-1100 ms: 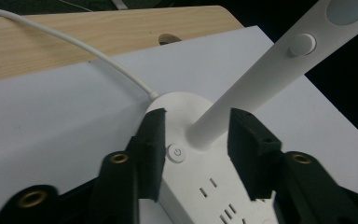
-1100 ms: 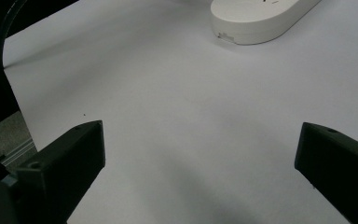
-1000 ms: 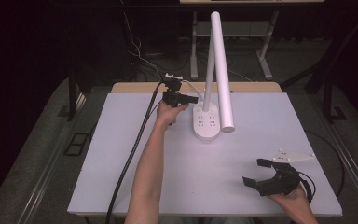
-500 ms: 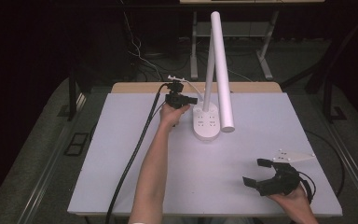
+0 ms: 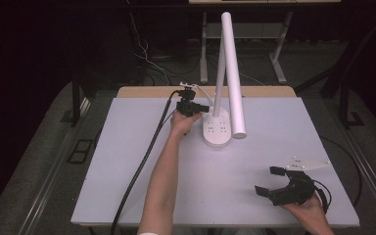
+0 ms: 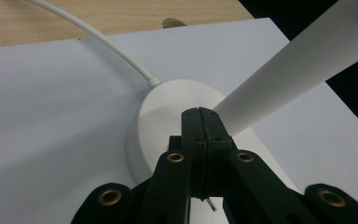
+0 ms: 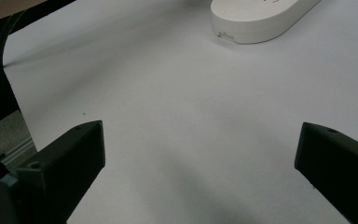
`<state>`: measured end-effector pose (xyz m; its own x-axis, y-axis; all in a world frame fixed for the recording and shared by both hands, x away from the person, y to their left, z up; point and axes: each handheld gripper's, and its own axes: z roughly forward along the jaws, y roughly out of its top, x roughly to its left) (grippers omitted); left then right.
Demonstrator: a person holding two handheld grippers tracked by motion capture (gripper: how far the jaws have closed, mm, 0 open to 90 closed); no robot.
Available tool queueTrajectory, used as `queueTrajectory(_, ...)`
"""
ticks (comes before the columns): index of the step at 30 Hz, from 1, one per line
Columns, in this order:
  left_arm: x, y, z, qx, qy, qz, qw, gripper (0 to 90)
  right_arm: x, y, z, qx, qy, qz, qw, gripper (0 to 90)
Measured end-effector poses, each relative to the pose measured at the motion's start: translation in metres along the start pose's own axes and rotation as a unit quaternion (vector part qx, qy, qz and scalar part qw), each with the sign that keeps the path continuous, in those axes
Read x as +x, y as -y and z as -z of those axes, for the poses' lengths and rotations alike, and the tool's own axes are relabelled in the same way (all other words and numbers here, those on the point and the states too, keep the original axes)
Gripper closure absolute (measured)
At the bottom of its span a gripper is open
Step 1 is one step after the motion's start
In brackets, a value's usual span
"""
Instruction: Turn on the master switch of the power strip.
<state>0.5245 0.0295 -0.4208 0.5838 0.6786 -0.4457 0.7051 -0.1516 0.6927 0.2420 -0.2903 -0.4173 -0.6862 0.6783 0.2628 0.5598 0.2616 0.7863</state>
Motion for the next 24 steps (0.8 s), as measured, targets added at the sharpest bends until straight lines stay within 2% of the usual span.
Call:
queueTrajectory(11, 0.000, 0.006, -0.010, 0.006, -0.007, 0.008, 0.9999, 89.9, 0.000, 0.000, -0.001, 0.001, -0.001, 0.001, 1.0000, 1.0)
queueTrajectory(15, 0.000, 0.009, -0.013, 0.011, -0.005, -0.008, 0.9999, 89.9, 0.000, 0.000, -0.001, 0.002, -0.002, 0.002, 1.0000, 1.0)
queueTrajectory(16, -0.001, 0.010, -0.014, 0.004, -0.006, -0.003, 1.0000, 90.0, 0.000, 0.000, -0.001, 0.003, -0.003, 0.003, 1.0000, 1.0)
queueTrajectory(17, -0.001, 0.010, -0.013, 0.010, -0.008, -0.009, 0.9999, 90.0, 0.000, 0.000, -0.001, 0.003, -0.003, 0.002, 1.0000, 1.0)
queueTrajectory(18, -0.003, 0.010, -0.013, 0.007, -0.011, -0.007, 0.9999, 90.0, 0.000, 0.000, -0.002, 0.003, -0.003, 0.002, 1.0000, 1.0)
queueTrajectory(21, -0.006, 0.009, -0.013, 0.007, -0.028, -0.027, 0.9992, 89.9, 0.001, 0.000, -0.002, 0.004, -0.004, 0.002, 1.0000, 1.0)
queueTrajectory(24, -0.007, 0.010, -0.013, 0.007, -0.032, -0.033, 0.9989, 89.9, 0.001, 0.000, -0.002, 0.006, -0.005, 0.001, 1.0000, 1.0)
